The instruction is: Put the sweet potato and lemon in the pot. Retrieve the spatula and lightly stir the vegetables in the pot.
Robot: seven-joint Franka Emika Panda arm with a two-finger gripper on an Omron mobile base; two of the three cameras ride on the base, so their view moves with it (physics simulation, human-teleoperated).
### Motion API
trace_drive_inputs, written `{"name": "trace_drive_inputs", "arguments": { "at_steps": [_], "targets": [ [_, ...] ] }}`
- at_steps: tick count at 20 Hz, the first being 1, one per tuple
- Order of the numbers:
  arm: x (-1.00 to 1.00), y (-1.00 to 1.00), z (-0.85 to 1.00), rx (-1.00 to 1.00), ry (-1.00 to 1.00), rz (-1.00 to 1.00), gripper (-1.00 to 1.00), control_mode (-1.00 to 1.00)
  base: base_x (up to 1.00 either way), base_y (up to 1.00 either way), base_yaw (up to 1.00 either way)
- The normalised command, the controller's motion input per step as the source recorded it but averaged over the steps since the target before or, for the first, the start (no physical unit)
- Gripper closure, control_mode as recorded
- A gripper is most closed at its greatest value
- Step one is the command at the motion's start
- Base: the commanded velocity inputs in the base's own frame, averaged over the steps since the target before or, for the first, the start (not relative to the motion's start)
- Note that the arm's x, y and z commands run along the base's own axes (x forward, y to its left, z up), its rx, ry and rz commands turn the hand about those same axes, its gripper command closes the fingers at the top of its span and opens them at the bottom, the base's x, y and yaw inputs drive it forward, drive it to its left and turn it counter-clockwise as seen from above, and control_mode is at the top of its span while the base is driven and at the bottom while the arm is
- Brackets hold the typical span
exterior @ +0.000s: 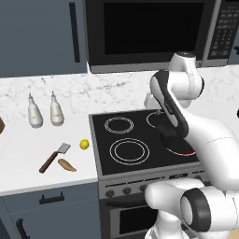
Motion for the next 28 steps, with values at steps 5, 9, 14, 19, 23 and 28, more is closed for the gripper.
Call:
{"name": "trace_drive_inputs", "arguments": {
  "at_steps": [5, 9, 14, 19, 23, 28],
  "targets": [
    [-0.05, 0.19, 0.0, 0.0, 0.0, 0.01, -1.0, -1.0, 0.0, 0.0, 0.0],
    [-0.17, 0.45, 0.0, 0.0, 0.0, 0.02, -1.0, -1.0, 0.0, 0.0, 0.0],
    [-0.07, 0.87, -0.15, 0.0, 0.0, 0.03, -1.0, -1.0, 0.0, 0.0, 0.0],
    [0.0, 1.0, -0.43, -0.01, 0.05, 0.0, -1.0, -1.0, 0.0, 0.0, 0.0],
    [0.02, 1.0, -0.7, -0.05, 0.03, 0.0, -1.0, -1.0, 0.0, 0.0, 0.0],
    [0.25, 0.99, -0.77, -0.05, 0.0, 0.0, -1.0, -1.0, 0.0, 0.0, 0.0]
  ]
}}
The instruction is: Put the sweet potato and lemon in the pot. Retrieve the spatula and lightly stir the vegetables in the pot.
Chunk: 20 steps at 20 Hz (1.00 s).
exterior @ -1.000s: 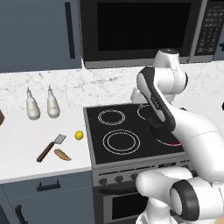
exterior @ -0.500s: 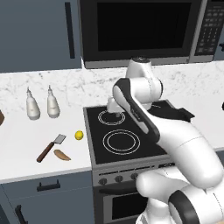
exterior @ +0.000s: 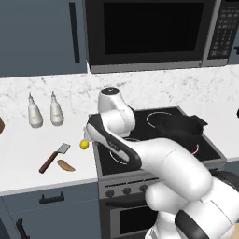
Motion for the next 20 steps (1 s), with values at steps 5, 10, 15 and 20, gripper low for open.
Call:
{"name": "trace_drive_inputs", "arguments": {
  "at_steps": [5, 10, 15, 20],
  "targets": [
    [0.51, 0.77, -0.56, -0.03, 0.0, 0.0, -1.0, -1.0, 0.0, 0.0, 0.0],
    [0.56, 0.3, -0.28, 0.0, 0.0, -0.03, -1.0, -1.0, 0.0, 0.0, 0.0],
    [0.57, 0.02, -0.3, -0.01, 0.0, -0.08, -1.0, -1.0, 0.0, 0.0, 0.0],
    [0.48, 0.05, -0.31, -0.07, 0.0, -0.08, -1.0, -1.0, 0.0, 0.0, 0.0]
  ]
}}
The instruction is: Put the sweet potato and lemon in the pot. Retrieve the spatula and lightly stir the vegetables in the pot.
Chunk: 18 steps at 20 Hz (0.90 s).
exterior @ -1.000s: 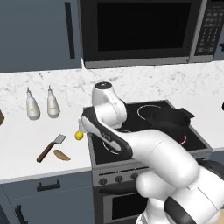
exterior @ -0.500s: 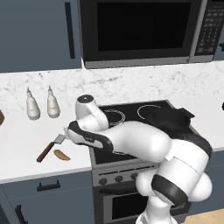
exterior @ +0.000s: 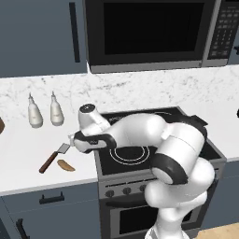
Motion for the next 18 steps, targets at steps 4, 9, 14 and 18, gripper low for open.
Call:
{"name": "trace_drive_inputs", "arguments": {
  "at_steps": [4, 9, 14, 18],
  "targets": [
    [0.39, 0.16, -0.14, -0.11, -0.01, -0.08, -1.0, -1.0, 0.0, 0.0, 0.0],
    [0.37, 0.12, -0.13, -0.12, 0.0, -0.08, -1.0, -1.0, 0.0, 0.0, 0.0],
    [0.29, 0.15, -0.12, -0.08, 0.0, -0.05, -1.0, -1.0, 0.0, 0.0, 0.0],
    [0.22, 0.14, -0.05, 0.0, -0.01, -0.03, -1.0, -1.0, 0.0, 0.0, 0.0]
  ]
}}
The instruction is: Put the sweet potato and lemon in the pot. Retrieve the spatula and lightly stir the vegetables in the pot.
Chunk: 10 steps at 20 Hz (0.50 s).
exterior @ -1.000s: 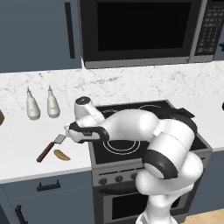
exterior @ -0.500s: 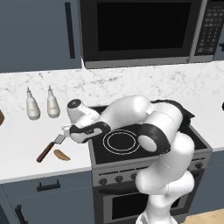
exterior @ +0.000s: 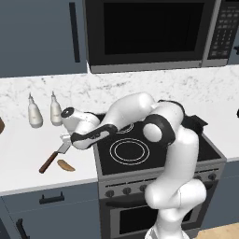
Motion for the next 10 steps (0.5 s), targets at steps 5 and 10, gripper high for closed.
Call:
{"name": "trace_drive_inputs", "arguments": {
  "at_steps": [5, 10],
  "targets": [
    [0.07, 0.0, -0.14, 0.0, -0.02, -0.05, -1.0, -1.0, 0.0, 0.0, 0.0],
    [0.16, -0.06, -0.29, 0.0, -0.01, -0.03, -1.0, -1.0, 0.0, 0.0, 0.0]
  ]
}}
